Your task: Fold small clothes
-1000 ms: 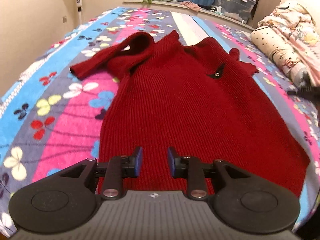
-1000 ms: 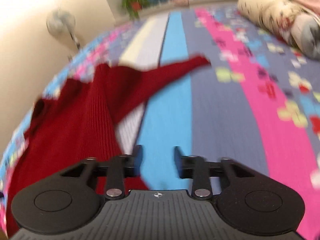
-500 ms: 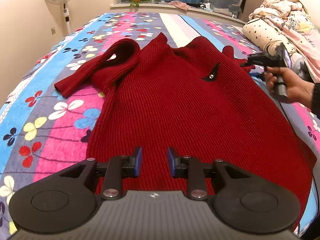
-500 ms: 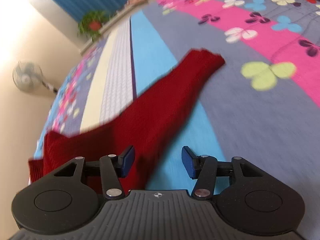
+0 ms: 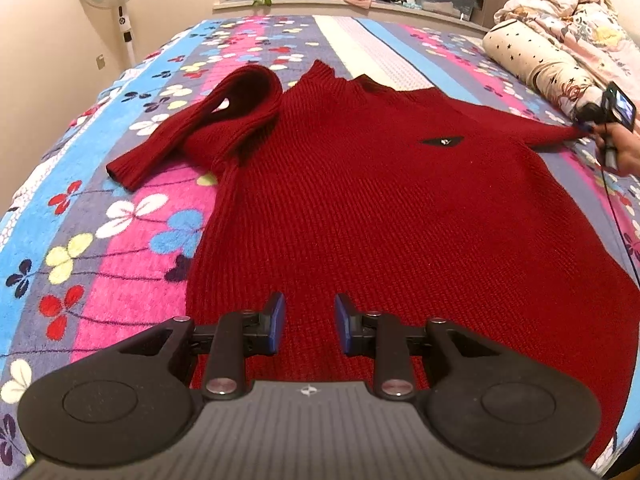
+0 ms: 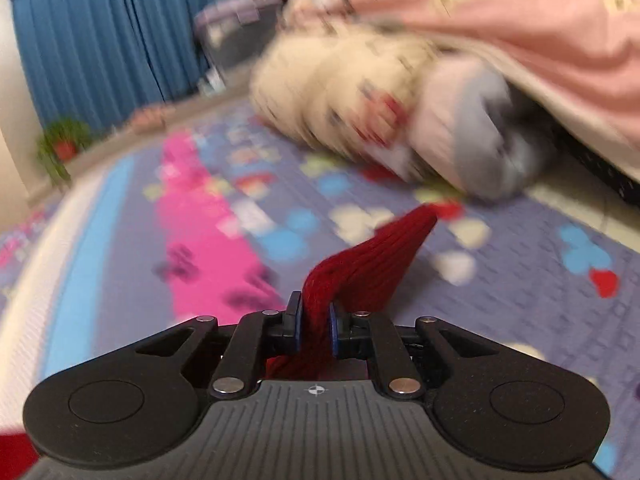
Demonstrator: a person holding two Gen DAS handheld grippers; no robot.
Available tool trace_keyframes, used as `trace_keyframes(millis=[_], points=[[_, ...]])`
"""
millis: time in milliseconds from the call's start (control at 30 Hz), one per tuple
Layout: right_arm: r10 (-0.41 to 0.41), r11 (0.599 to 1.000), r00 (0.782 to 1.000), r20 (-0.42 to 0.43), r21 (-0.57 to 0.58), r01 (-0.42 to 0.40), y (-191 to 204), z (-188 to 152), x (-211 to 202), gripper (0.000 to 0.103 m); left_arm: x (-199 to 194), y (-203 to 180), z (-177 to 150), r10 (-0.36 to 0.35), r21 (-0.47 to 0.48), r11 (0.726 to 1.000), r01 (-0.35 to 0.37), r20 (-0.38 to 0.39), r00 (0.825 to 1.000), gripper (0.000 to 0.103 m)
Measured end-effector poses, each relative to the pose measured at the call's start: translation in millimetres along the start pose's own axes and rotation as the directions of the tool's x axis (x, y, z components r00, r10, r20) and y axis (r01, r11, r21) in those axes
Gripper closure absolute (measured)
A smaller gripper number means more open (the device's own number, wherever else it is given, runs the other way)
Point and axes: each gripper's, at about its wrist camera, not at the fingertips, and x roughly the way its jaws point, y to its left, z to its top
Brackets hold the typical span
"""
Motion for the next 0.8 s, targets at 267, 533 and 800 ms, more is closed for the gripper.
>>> trace_keyframes(millis=[267,533,800], points=[[0.058,0.993,0.990,-0.125,0.105,-0.045,-33.9,-43.5,-39.7,0.076,7.4,0.6,-5.0,0.031,0.025,0.999,-0.030,-0.032,0.999,0.068],[0.460,0.858,0.807,-0.371,-0.046,-0.511,12.7,-113.6,-170.9,0.073,-14.2,9.5,-11.0,0.050,-0.050,0.997,-0.050,-0.009,0.999,0.068],[0.385,0.807,0.701,-0.601,-0.150,-0.571,34.3,-174.2,-240.5,0.056,-34.5,28.4,-45.8,0.082,-0.096,0.991,-0.089,-0.065,0.994,0.062]])
